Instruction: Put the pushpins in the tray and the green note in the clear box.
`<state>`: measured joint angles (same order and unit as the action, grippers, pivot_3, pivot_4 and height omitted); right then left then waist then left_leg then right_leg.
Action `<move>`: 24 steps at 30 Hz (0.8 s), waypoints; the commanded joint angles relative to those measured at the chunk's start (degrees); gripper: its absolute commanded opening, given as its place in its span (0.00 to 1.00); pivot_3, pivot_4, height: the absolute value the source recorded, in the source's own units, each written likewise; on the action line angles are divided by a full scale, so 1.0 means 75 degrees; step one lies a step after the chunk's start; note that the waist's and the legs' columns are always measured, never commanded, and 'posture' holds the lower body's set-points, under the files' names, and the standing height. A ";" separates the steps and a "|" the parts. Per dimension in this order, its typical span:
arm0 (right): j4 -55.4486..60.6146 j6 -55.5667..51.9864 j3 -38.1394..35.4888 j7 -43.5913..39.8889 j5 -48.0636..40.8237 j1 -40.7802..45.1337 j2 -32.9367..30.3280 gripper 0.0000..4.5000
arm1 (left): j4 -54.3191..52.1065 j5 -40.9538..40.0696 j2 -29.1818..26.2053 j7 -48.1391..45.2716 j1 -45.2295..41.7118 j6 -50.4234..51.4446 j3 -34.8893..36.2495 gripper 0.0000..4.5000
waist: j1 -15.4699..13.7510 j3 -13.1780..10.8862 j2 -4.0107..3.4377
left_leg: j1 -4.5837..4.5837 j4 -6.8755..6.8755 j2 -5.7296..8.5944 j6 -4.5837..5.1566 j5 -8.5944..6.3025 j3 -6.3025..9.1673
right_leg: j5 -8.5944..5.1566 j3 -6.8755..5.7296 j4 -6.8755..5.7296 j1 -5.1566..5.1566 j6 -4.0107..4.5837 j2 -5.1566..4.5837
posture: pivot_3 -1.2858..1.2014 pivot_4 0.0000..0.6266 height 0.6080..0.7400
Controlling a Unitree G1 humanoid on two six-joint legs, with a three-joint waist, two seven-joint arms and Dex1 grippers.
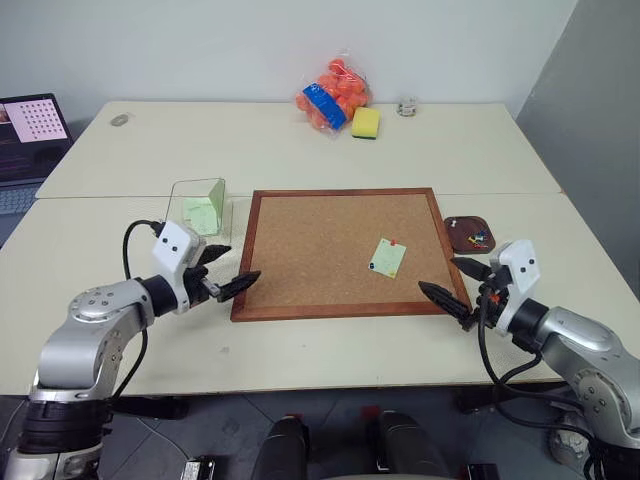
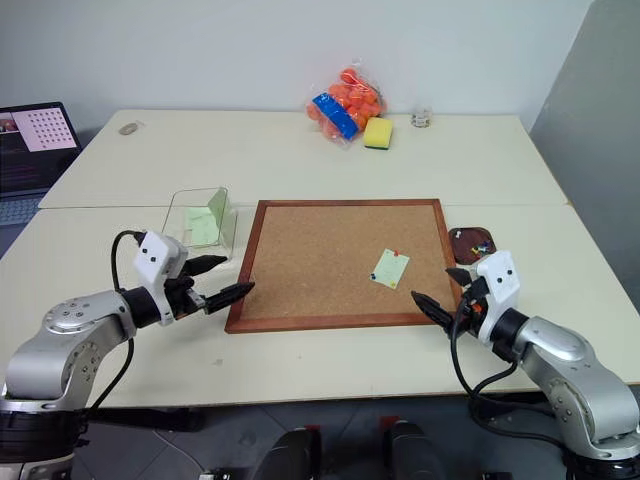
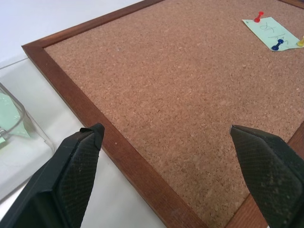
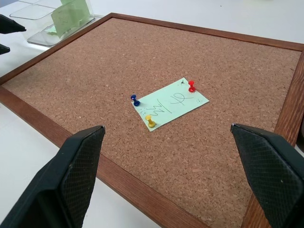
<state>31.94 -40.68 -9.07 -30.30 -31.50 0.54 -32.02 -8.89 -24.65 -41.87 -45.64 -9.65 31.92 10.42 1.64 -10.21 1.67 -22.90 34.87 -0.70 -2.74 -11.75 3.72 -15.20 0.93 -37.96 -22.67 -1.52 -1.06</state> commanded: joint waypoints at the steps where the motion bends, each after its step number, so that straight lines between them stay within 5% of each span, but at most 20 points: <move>1: 0.0034 0.0344 -0.0067 -0.0048 0.0068 -0.0064 0.0030 1.00 | -0.0208 0.0021 0.0034 0.0029 0.0009 -0.0198 0.0054 1.00 | -0.0001 0.0000 0.0000 | 0.0000 0.0000 0.0001 0.0000 0.0000 0.0000 | 0.0000 0.0000 0.0000 0.0000 0.0000 0.0000 | 0.52 0.24 1.00; 24: -0.0597 0.1118 0.0192 -0.0167 0.0469 0.0023 0.0178 1.00 | -0.0292 -0.0412 0.0318 0.0205 -0.0112 0.0020 0.0134 1.00 | 0.0000 0.0000 0.0000 | 0.0001 0.0001 0.0002 0.0000 0.0000 0.0000 | 0.0001 0.0000 -0.0003 0.0001 -0.0001 0.0001 | 0.52 0.24 1.00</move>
<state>26.44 -32.54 -7.64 -31.15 -27.72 -0.49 -30.31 -9.16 -27.07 -39.17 -43.46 -9.61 32.59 10.84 1.64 -10.21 1.68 -22.89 34.88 -0.69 -2.74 -11.75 3.72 -15.20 0.93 -37.98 -22.66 -1.53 -1.06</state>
